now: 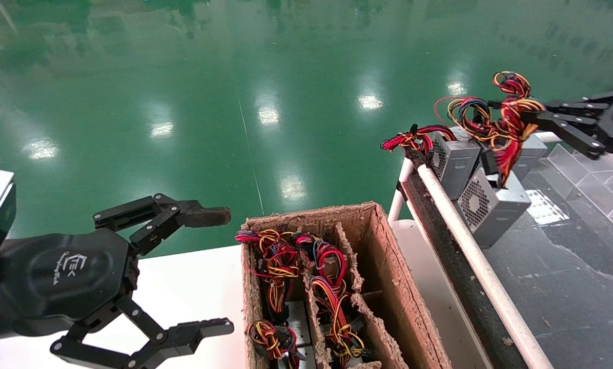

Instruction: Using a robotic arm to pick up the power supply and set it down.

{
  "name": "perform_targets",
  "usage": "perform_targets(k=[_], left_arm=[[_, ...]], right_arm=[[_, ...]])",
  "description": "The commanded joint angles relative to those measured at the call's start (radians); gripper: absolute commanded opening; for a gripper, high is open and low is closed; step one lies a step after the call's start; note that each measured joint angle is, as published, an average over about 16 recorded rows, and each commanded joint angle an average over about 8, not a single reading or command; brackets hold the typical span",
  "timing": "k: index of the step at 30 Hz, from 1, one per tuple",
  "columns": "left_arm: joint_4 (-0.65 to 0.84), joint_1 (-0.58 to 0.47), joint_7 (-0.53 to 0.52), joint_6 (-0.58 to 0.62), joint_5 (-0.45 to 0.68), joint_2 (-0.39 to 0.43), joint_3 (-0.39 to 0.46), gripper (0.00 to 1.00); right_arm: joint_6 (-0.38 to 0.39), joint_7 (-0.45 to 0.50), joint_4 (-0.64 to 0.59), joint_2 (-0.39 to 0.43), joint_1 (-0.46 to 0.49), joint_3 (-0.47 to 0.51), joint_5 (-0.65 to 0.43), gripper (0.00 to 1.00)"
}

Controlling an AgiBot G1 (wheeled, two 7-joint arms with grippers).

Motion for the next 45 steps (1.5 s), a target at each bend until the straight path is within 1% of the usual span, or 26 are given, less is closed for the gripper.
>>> perform_targets(k=[1, 11, 12, 13, 19, 20, 21, 26, 45], left_arm=[[0.0, 0.0, 0.0, 0.0, 0.0, 0.0, 0.0, 1.0], [0.0, 0.0, 0.0, 0.0, 0.0, 0.0, 0.0, 1.0], [0.0, 0.0, 0.0, 0.0, 0.0, 0.0, 0.0, 1.0], [0.0, 0.0, 0.0, 0.0, 0.0, 0.0, 0.0, 1.0], [0.0, 0.0, 0.0, 0.0, 0.0, 0.0, 0.0, 1.0], [0.0, 0.0, 0.0, 0.0, 0.0, 0.0, 0.0, 1.0], [0.0, 0.0, 0.0, 0.0, 0.0, 0.0, 0.0, 1.0], [0.0, 0.0, 0.0, 0.0, 0.0, 0.0, 0.001, 1.0], [0.0, 0.0, 0.0, 0.0, -0.001, 0.0, 0.001, 1.0]], right_arm=[[0.014, -0.014, -0.035, -0.025, 0.027, -0.009, -0.017, 0.0], [0.078, -0.086, -0.141, -0.109, 0.11, -0.037, -0.065, 0.0], [0.088, -0.09, -0.151, -0.115, 0.115, -0.038, -0.068, 0.03], [0.098, -0.094, -0.161, -0.121, 0.119, -0.039, -0.07, 0.09], [0.153, -0.11, -0.206, -0.145, 0.136, -0.042, -0.077, 0.84], [0.157, -0.111, -0.211, -0.148, 0.138, -0.042, -0.078, 0.94], [0.16, -0.113, -0.216, -0.15, 0.139, -0.042, -0.078, 1.0], [0.159, -0.117, -0.236, -0.159, 0.143, -0.043, -0.079, 1.0], [0.098, -0.11, -0.274, -0.157, 0.163, -0.042, -0.076, 1.0]])
